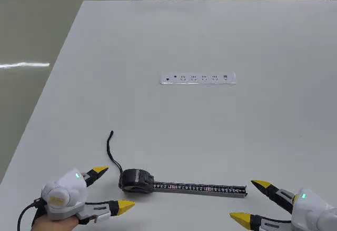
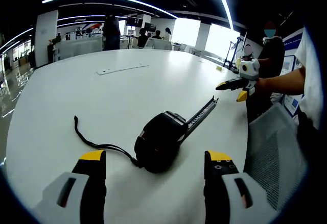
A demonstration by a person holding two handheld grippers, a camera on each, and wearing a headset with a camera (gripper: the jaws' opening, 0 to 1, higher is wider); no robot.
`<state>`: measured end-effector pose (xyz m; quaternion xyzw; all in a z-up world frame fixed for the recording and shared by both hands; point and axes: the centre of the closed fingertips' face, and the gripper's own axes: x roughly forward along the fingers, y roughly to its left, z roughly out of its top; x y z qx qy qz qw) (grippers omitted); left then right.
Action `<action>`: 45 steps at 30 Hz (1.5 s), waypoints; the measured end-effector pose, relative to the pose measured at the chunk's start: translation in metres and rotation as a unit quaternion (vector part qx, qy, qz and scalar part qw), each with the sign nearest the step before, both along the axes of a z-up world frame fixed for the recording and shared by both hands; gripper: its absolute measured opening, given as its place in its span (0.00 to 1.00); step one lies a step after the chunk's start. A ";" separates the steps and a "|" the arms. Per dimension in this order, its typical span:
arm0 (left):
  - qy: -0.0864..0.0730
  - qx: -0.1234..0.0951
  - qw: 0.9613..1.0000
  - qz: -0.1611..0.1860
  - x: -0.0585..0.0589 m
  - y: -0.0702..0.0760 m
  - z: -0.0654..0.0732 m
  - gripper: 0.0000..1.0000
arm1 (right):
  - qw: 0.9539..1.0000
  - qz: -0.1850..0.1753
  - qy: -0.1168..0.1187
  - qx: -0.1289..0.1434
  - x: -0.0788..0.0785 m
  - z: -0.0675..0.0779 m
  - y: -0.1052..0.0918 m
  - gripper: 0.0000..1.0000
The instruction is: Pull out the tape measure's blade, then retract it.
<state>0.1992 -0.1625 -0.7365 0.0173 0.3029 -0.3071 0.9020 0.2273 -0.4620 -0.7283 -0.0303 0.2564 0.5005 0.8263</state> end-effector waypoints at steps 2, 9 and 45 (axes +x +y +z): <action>-0.001 0.000 1.000 0.004 -0.001 0.000 0.000 0.77 | 1.000 -0.002 0.001 0.000 -0.001 0.000 -0.001 0.71; -0.004 -0.004 1.000 0.021 -0.006 0.005 0.001 0.78 | 1.000 -0.014 0.000 0.002 -0.006 0.005 -0.002 0.71; 0.007 -0.006 0.998 0.067 -0.051 0.016 -0.002 0.82 | 0.998 -0.059 -0.005 0.001 -0.034 0.009 -0.019 0.74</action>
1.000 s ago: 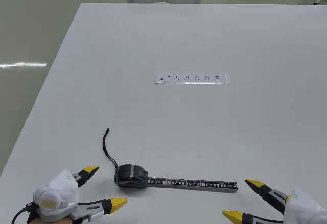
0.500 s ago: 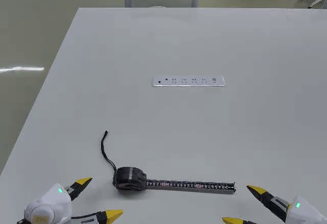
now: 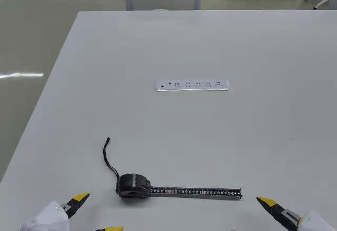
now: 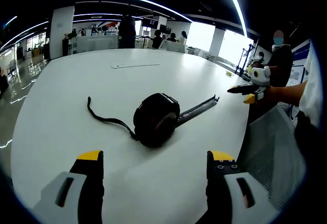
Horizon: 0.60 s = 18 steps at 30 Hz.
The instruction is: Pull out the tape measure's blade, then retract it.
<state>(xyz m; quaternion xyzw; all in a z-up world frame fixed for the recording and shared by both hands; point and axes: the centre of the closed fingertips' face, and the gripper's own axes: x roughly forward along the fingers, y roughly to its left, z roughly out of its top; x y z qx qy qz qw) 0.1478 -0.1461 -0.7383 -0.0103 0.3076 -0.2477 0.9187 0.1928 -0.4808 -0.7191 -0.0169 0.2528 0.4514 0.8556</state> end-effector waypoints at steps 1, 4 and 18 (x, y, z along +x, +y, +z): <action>0.000 -0.001 1.000 0.002 -0.001 0.001 0.000 0.82 | 1.000 -0.002 -0.001 0.001 -0.001 0.000 -0.001 0.74; 0.000 -0.002 1.000 0.005 -0.003 0.001 0.002 0.82 | 1.000 -0.007 -0.001 0.000 -0.003 -0.001 -0.004 0.74; 0.009 -0.013 1.000 0.017 -0.019 -0.001 -0.001 0.83 | 1.000 -0.017 0.003 0.002 -0.016 -0.002 -0.007 0.76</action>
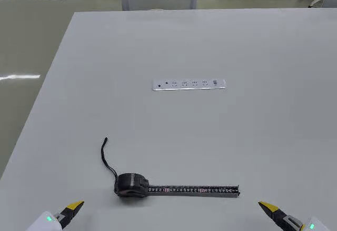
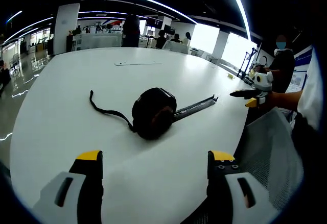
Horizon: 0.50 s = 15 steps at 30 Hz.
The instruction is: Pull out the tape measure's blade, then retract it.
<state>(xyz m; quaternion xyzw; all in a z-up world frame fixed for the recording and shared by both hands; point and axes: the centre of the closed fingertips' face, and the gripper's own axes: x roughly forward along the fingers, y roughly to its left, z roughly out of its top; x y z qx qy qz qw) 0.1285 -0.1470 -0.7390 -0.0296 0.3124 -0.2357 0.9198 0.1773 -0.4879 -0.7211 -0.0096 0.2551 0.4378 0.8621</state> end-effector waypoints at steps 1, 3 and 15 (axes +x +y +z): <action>0.001 -0.001 1.000 0.000 -0.001 0.000 0.000 0.83 | 1.000 -0.001 0.000 0.001 0.000 0.000 0.001 0.76; 0.001 -0.002 1.000 -0.001 -0.003 -0.002 -0.001 0.83 | 1.000 -0.001 0.000 0.001 -0.001 0.001 0.001 0.76; 0.004 -0.008 1.000 0.006 -0.012 -0.003 -0.002 0.83 | 1.000 -0.003 0.000 0.001 -0.007 -0.002 -0.001 0.76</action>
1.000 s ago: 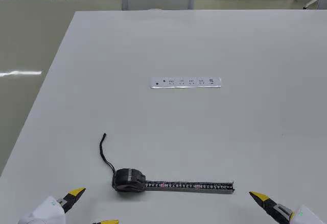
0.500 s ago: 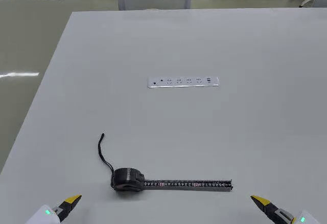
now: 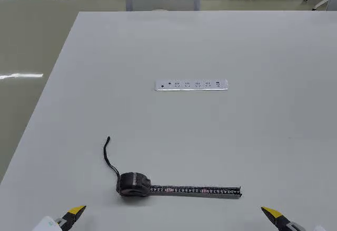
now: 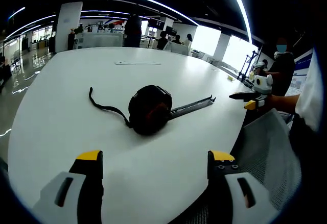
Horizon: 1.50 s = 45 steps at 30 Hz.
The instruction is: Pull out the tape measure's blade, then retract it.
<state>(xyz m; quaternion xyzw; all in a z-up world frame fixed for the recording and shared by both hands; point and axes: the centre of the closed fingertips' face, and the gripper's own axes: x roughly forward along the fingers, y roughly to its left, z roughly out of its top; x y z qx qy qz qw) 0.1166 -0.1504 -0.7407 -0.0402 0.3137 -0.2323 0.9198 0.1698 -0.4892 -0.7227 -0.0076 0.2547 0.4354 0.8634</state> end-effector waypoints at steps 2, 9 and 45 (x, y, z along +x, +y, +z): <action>0.002 0.001 1.000 -0.001 -0.003 -0.001 -0.001 0.83 | 1.000 -0.001 0.000 0.000 -0.001 0.000 0.000 0.76; 0.008 -0.005 1.000 -0.002 -0.012 -0.005 -0.003 0.84 | 1.000 -0.004 0.000 0.001 -0.004 -0.001 -0.001 0.76; 0.007 -0.001 1.000 -0.013 -0.010 -0.004 -0.004 0.83 | 1.000 0.005 -0.002 -0.001 -0.006 -0.002 0.001 0.75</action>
